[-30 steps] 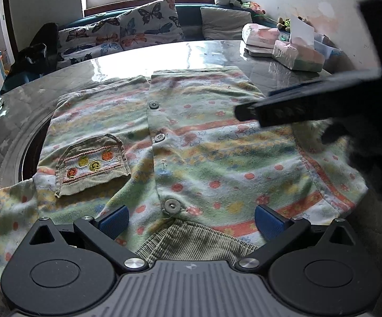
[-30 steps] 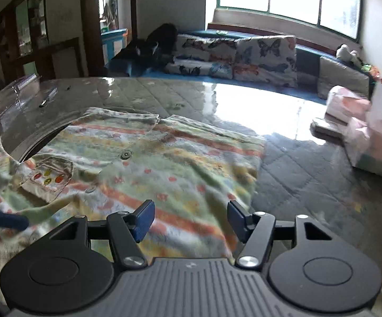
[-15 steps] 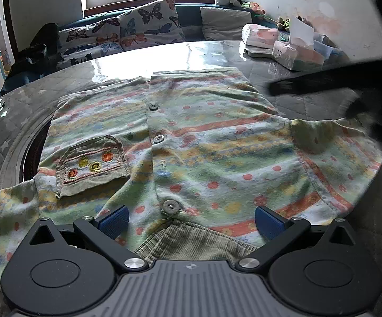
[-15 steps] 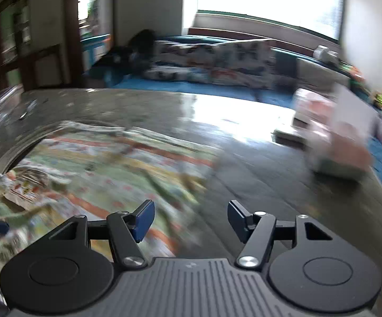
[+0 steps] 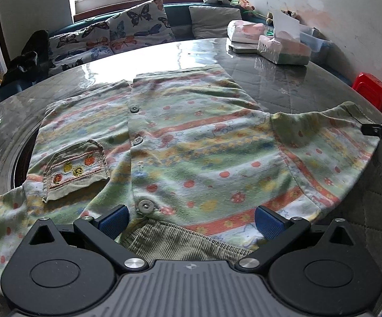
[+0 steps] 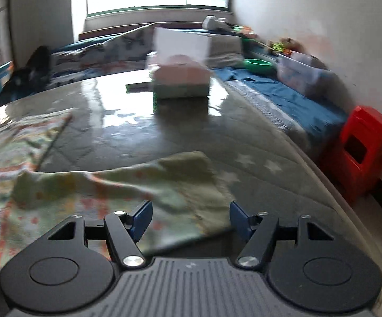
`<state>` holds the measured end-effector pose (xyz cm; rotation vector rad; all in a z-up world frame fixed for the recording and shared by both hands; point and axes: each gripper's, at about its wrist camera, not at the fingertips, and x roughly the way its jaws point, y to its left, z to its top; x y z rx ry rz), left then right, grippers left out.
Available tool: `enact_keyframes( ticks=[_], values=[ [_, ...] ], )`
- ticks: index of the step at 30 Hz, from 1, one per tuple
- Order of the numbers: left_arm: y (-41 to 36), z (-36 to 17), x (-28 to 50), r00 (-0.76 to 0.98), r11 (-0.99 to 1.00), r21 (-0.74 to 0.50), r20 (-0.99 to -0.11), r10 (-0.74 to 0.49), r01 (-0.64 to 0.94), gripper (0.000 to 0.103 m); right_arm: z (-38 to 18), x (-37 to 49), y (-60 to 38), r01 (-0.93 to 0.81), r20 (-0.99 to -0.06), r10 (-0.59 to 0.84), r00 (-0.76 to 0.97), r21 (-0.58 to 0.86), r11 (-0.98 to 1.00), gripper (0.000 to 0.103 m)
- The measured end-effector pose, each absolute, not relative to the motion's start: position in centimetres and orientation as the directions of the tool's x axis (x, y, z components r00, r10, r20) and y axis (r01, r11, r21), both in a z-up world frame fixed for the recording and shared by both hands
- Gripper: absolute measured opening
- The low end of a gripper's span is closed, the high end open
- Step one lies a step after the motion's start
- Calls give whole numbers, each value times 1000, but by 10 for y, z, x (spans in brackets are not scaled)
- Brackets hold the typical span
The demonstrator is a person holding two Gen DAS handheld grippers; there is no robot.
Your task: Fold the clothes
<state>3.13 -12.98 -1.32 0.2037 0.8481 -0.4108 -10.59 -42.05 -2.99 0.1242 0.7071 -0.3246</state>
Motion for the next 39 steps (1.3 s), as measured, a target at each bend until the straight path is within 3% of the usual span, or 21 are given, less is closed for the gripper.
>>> enact_keyframes(
  ticks=[7, 12, 14, 16, 26, 39],
  values=[
    [-135, -8, 32, 600, 903, 24, -755, -266, 430, 103, -41, -123, -439, 413, -651, -298, 699, 27, 910, 64],
    [-143, -4, 35, 604, 900, 29, -751, -268, 435, 103, -40, -125, -437, 410, -641, -283, 714, 56, 910, 34],
    [-147, -3, 35, 604, 896, 28, -748, -275, 442, 103, -38, -126, -437, 409, -640, -263, 722, 87, 908, 17],
    [-152, -3, 35, 602, 892, 25, -747, -283, 451, 103, -35, -128, -436, 405, -635, -243, 734, 122, 906, 13],
    [-143, 1, 40, 618, 906, 21, -738, -271, 422, 103, 16, -123, -393, 205, -540, -55, 840, 221, 954, 10],
    [-54, 15, 49, 697, 981, -28, -700, -156, 191, 103, 59, -49, -254, -234, -486, 309, 818, 211, 949, 10]
  ],
)
